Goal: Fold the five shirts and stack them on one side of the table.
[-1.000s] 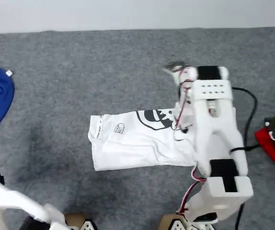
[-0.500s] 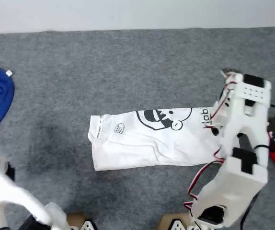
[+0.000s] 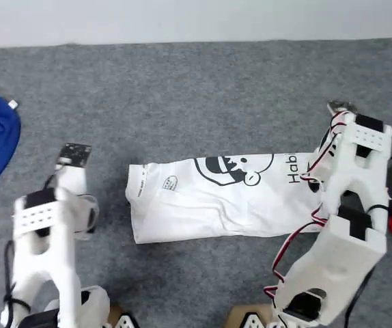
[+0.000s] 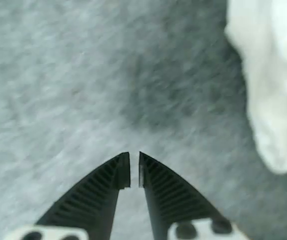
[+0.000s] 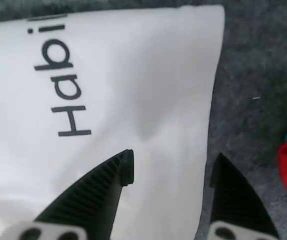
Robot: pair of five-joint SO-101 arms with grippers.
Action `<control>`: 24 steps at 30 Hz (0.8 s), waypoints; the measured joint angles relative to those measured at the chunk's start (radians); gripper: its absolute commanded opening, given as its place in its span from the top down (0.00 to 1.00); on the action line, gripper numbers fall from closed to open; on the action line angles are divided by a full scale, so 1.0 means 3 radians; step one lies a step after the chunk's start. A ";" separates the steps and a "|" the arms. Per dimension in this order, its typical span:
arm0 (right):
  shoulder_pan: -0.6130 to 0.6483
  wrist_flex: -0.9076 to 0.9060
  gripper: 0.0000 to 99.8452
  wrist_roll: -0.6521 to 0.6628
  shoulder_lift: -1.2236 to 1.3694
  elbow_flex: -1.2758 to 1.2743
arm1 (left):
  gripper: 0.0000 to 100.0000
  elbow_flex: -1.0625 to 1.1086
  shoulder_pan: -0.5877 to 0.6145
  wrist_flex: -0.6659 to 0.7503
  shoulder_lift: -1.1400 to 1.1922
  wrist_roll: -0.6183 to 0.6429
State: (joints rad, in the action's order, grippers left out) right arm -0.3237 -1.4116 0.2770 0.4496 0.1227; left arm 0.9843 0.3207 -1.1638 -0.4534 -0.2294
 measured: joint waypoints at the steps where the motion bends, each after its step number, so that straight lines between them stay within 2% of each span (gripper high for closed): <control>1: 0.0000 0.0020 0.74 0.0000 0.0000 0.0000 | 0.96 0.0046 -0.0082 0.0087 0.0000 0.0107; 4: 0.0000 0.0036 0.74 0.0000 0.0072 0.0000 | 0.96 0.0194 -0.0240 0.0332 0.0000 0.0302; 8: 0.0000 0.0077 0.74 0.0000 0.0276 0.0000 | 0.98 0.0373 -0.0312 0.0624 0.0000 0.0327; 13: 0.0000 0.0087 0.74 0.0000 0.0414 0.0010 | 1.00 0.0414 -0.0302 0.0742 0.0000 -0.0061; 17: 0.0000 0.0082 0.74 -0.0005 0.0425 0.0061 | 1.00 0.0414 0.0000 0.0849 0.0000 -0.0276; 24: 0.0000 0.0082 0.74 -0.0005 0.0425 0.0061 | 1.00 0.0414 0.0818 0.1048 0.0000 -0.0297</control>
State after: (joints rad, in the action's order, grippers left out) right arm -0.3237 -1.3871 0.2754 0.5769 0.1412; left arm 1.1086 0.5662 -0.8493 -0.4534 -0.3184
